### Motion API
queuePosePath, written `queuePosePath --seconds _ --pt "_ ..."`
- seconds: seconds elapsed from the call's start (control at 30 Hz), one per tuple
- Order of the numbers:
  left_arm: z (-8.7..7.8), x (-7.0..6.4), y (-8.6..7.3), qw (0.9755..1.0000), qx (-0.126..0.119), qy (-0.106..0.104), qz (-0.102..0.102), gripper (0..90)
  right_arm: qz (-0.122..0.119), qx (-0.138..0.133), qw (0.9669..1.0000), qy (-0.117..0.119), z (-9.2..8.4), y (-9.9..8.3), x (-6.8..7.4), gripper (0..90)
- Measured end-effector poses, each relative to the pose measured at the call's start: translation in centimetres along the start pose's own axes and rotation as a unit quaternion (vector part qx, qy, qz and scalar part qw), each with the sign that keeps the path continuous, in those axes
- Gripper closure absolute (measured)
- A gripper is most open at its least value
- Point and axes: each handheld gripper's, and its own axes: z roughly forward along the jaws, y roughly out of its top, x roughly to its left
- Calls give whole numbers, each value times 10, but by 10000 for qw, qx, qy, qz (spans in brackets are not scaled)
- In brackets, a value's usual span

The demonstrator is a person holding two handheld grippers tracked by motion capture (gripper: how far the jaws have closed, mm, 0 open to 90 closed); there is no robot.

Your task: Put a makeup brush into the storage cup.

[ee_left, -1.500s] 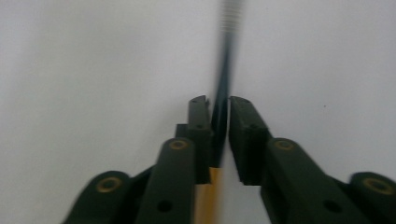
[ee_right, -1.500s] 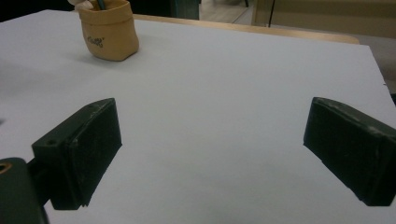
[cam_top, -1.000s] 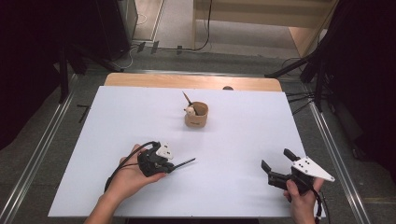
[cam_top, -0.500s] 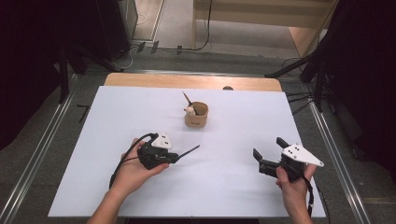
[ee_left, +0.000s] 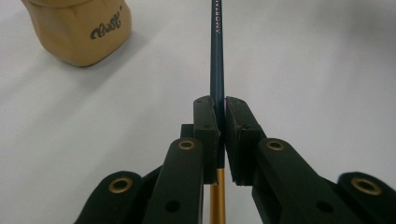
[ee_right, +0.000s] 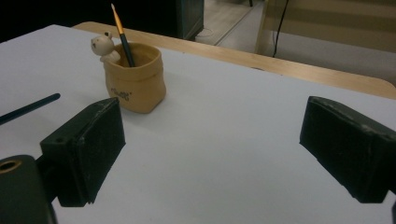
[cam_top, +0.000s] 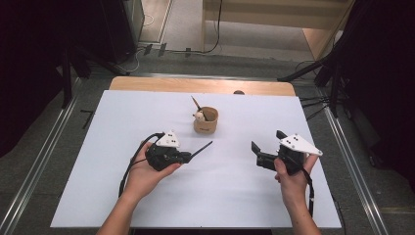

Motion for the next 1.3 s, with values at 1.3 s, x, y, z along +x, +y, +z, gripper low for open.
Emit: queuePosePath --seconds 1.3 --pt "9 -25 1 9813 -1743 -728 -382 846 1420 -63 9797 1410 12 0 82 261"
